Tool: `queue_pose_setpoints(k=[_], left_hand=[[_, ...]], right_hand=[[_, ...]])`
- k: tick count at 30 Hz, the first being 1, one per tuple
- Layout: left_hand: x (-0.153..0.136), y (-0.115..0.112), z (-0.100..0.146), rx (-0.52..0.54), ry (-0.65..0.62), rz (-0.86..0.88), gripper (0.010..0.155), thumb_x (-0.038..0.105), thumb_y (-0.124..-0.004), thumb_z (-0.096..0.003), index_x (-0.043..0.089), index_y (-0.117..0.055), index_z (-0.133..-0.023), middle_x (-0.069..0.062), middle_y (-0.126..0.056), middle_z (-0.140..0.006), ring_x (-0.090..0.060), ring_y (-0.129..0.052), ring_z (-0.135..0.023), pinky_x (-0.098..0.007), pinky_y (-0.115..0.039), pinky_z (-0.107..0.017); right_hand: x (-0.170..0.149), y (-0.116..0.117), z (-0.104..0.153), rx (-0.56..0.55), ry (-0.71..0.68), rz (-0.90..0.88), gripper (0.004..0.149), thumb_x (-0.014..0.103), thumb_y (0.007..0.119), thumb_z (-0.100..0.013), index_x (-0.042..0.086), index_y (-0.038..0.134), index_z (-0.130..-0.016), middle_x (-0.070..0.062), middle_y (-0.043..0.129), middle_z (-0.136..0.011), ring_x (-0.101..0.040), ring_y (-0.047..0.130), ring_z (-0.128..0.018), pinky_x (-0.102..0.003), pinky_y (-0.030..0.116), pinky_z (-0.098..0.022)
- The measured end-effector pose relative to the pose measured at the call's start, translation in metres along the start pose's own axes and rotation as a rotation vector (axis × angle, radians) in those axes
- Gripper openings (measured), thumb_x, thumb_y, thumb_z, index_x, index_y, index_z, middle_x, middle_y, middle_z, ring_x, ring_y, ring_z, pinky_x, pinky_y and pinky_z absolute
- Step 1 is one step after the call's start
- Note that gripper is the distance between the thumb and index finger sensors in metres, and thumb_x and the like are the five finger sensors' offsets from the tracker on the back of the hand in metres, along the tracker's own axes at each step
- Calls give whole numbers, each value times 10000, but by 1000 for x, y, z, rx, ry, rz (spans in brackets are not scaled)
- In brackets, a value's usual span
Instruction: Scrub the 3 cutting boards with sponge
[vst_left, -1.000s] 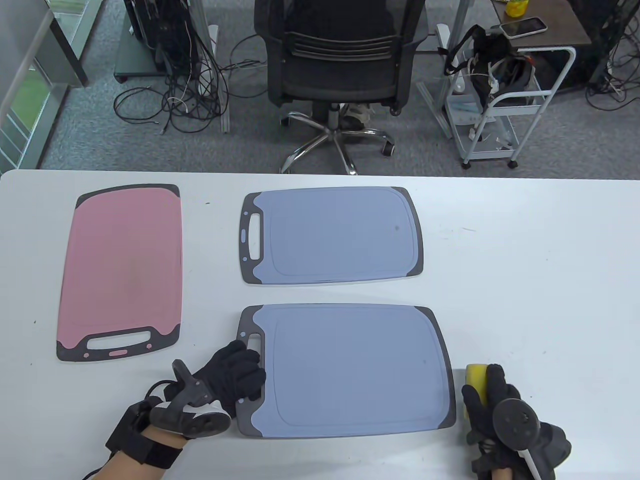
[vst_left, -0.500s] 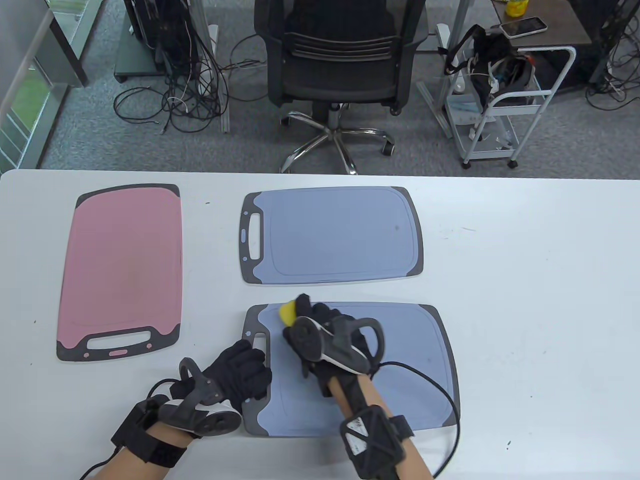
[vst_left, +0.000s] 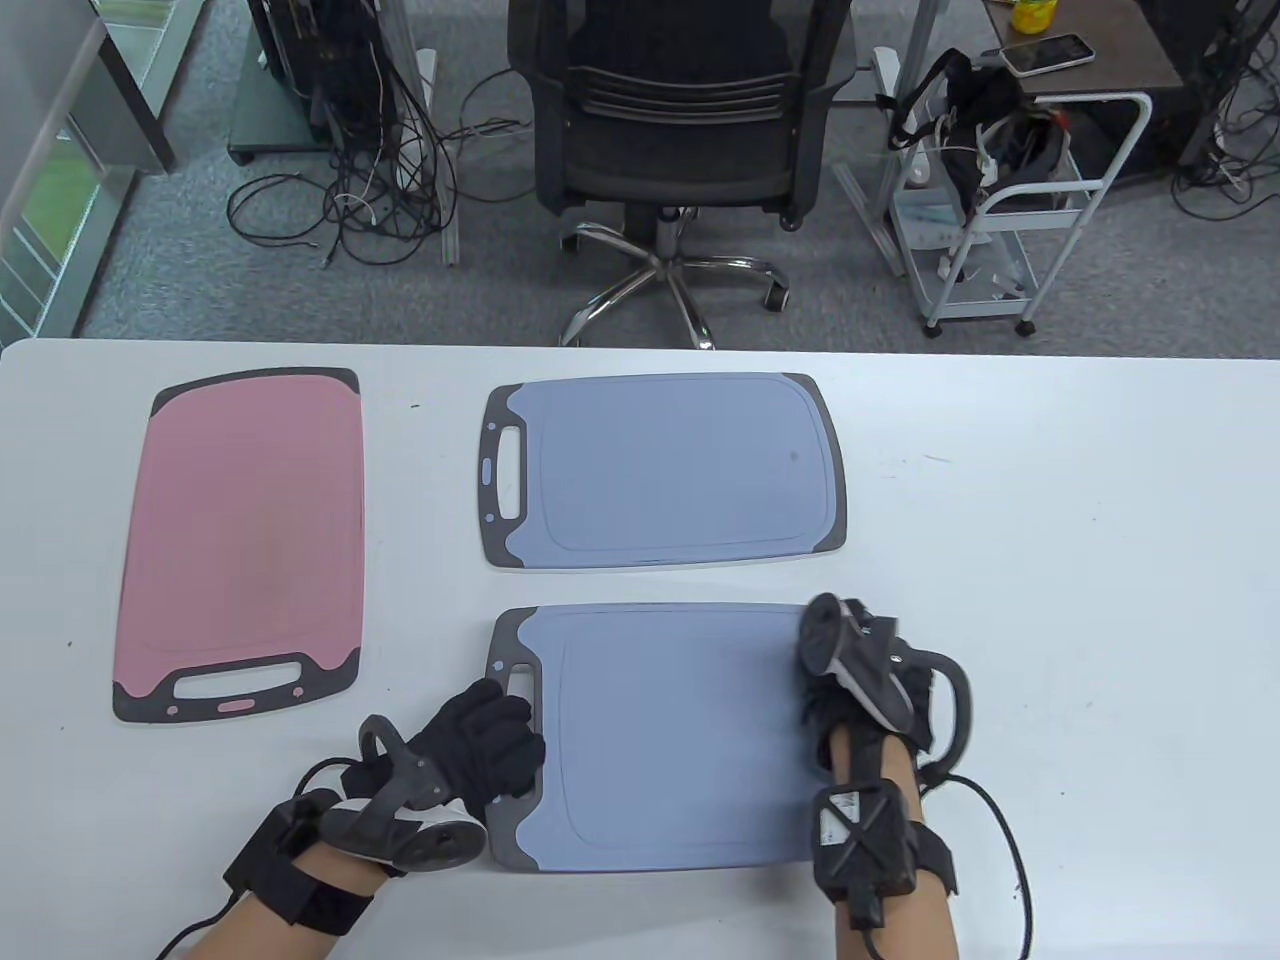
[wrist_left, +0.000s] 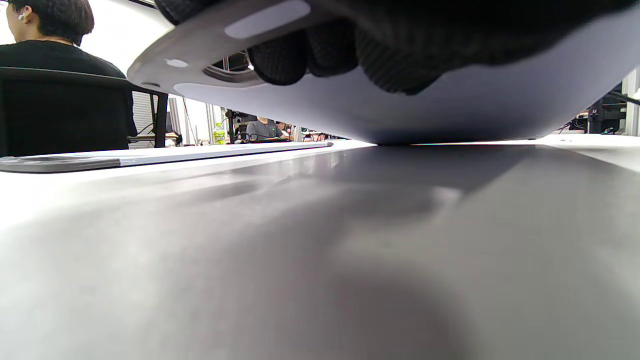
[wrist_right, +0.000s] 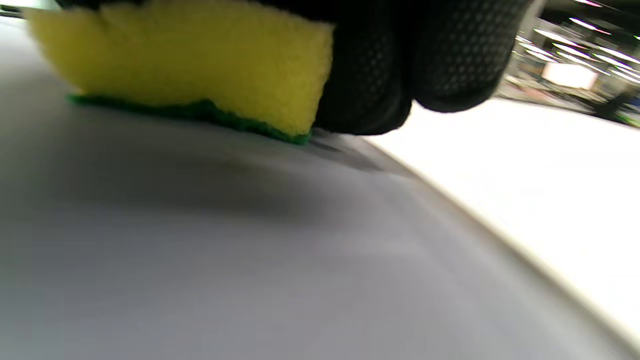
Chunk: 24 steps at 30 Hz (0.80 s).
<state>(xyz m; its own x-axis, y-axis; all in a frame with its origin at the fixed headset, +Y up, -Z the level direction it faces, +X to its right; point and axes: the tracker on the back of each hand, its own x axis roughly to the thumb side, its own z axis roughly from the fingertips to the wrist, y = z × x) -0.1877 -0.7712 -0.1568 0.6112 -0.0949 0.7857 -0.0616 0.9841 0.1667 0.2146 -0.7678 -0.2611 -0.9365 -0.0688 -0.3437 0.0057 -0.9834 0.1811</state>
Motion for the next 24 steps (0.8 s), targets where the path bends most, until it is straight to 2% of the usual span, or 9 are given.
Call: queue_pose_setpoints(k=[2, 4, 6, 8, 12, 14, 16, 19, 24], left_hand=[[0, 0, 0, -4, -2, 3, 465, 404, -834, -586, 275, -566, -945, 60, -749, -928, -243, -738, -1011, -569, -576, -775], [-1, 0, -1, -8, -1, 6, 466, 401, -833, -587, 275, -563, -945, 58, -745, -929, -245, -731, -1014, -569, -570, -776], [0, 0, -1, -9, -1, 5, 467, 399, -833, -588, 273, -562, -947, 56, -745, -929, -246, -731, -1013, -571, -570, -775], [-1, 0, -1, -10, -1, 7, 466, 401, -832, -588, 273, -563, -946, 57, -746, -928, -245, -733, -1013, -571, -572, -776], [0, 1, -2, -13, -5, -5, 466, 405, -835, -584, 273, -569, -944, 59, -754, -924, -245, -745, -1007, -569, -584, -774], [1, 1, -2, -12, -7, -10, 464, 406, -834, -585, 273, -571, -944, 59, -756, -923, -245, -749, -1004, -569, -589, -771], [1, 1, -1, -7, -9, -16, 452, 406, -835, -584, 252, -582, -926, 55, -760, -919, -245, -752, -1002, -568, -591, -771], [1, 1, -2, -7, -8, -10, 456, 405, -832, -587, 264, -577, -937, 54, -760, -921, -248, -749, -1004, -570, -589, -770], [0, 1, -2, -11, -7, -4, 458, 404, -830, -588, 267, -571, -940, 56, -754, -925, -248, -743, -1007, -570, -582, -772]], right_hand=[[-24, 6, -1, 23, 87, -93, 696, 535, 731, -487, 118, 645, -1037, -145, 830, -812, -237, 898, -547, -455, 780, -463], [-21, 6, 3, 4, 30, -108, 699, 524, 733, -492, 90, 645, -1034, -159, 829, -806, -242, 896, -544, -458, 778, -462], [5, 1, 11, -20, -73, 6, 700, 526, 720, -489, 90, 636, -1031, -155, 813, -808, -235, 897, -543, -454, 779, -467], [47, -6, 27, -41, -290, 16, 699, 543, 708, -487, 109, 632, -1029, -133, 817, -805, -219, 906, -534, -439, 793, -459], [148, -15, 96, -44, -719, -33, 701, 558, 696, -500, 134, 595, -1050, -119, 779, -830, -205, 890, -553, -431, 787, -477], [182, -18, 131, -62, -897, -7, 702, 574, 679, -501, 161, 576, -1059, -99, 762, -846, -187, 883, -568, -419, 787, -491], [197, -20, 149, -82, -968, 5, 677, 534, 687, -507, 154, 586, -1058, -108, 769, -845, -199, 887, -567, -429, 788, -491], [180, -19, 136, -105, -894, 36, 684, 570, 676, -494, 195, 583, -1059, -79, 775, -852, -190, 891, -567, -422, 791, -487], [79, -5, 79, -64, -487, 39, 676, 552, 693, -488, 178, 609, -1045, -98, 795, -832, -213, 898, -551, -439, 789, -473]])
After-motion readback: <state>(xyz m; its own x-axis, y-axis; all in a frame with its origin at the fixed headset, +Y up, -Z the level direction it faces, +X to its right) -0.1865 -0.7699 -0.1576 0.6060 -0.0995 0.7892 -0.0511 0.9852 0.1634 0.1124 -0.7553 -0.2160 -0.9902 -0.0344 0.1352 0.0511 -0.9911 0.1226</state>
